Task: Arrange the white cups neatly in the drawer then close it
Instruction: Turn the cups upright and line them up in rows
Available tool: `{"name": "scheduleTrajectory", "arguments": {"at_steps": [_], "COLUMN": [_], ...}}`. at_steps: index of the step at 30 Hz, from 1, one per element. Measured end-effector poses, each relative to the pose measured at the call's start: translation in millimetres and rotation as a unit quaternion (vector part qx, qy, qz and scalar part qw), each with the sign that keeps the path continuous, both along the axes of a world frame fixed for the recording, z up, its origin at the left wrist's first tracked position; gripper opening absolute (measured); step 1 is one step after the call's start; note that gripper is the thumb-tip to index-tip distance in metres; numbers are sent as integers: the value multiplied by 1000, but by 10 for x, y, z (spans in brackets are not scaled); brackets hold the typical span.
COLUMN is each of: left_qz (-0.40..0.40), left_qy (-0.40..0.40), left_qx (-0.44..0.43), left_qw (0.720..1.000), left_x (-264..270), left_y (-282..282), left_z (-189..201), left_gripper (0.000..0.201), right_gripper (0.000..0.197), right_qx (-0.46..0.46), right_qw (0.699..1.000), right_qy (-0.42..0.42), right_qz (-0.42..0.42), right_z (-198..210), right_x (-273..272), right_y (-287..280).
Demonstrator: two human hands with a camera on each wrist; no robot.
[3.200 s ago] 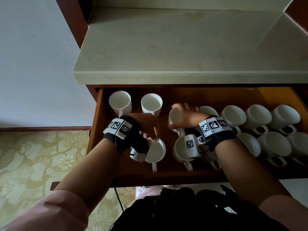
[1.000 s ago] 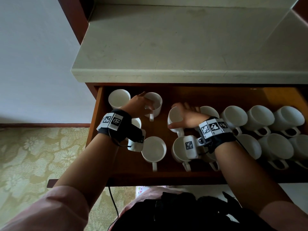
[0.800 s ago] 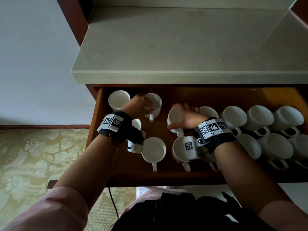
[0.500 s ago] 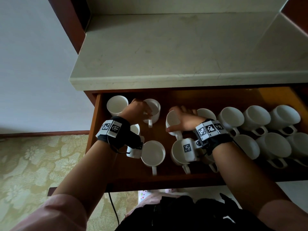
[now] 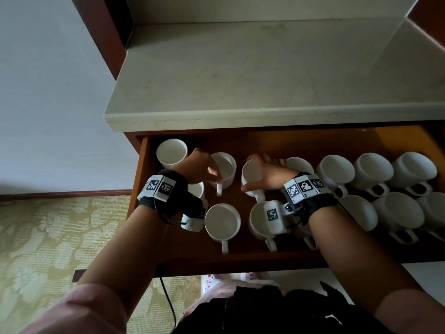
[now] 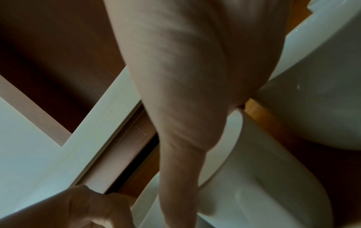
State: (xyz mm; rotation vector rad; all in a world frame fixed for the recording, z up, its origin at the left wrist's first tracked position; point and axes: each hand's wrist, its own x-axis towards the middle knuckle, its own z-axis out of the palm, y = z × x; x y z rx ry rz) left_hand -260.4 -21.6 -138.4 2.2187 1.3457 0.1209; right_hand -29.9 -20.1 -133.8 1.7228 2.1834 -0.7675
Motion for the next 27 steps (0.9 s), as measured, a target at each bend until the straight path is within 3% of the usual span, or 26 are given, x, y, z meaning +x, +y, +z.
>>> {"name": "scheduleTrajectory", "arguments": {"at_steps": [14, 27], "left_qz": [11, -8], "left_qy": [60, 90], "left_qx": [-53, -20], "left_qw": [997, 996], "left_x": [8, 98], "left_y": [-94, -205], "left_z": [58, 195], "left_gripper": [17, 24], "right_gripper": [88, 87], "right_qx": [-10, -9], "right_qw": [1000, 1000], "right_qy": [10, 7], "right_qz": [-4, -4], "right_z": [77, 110], "right_x": [6, -3], "right_y": [-36, -63]}}
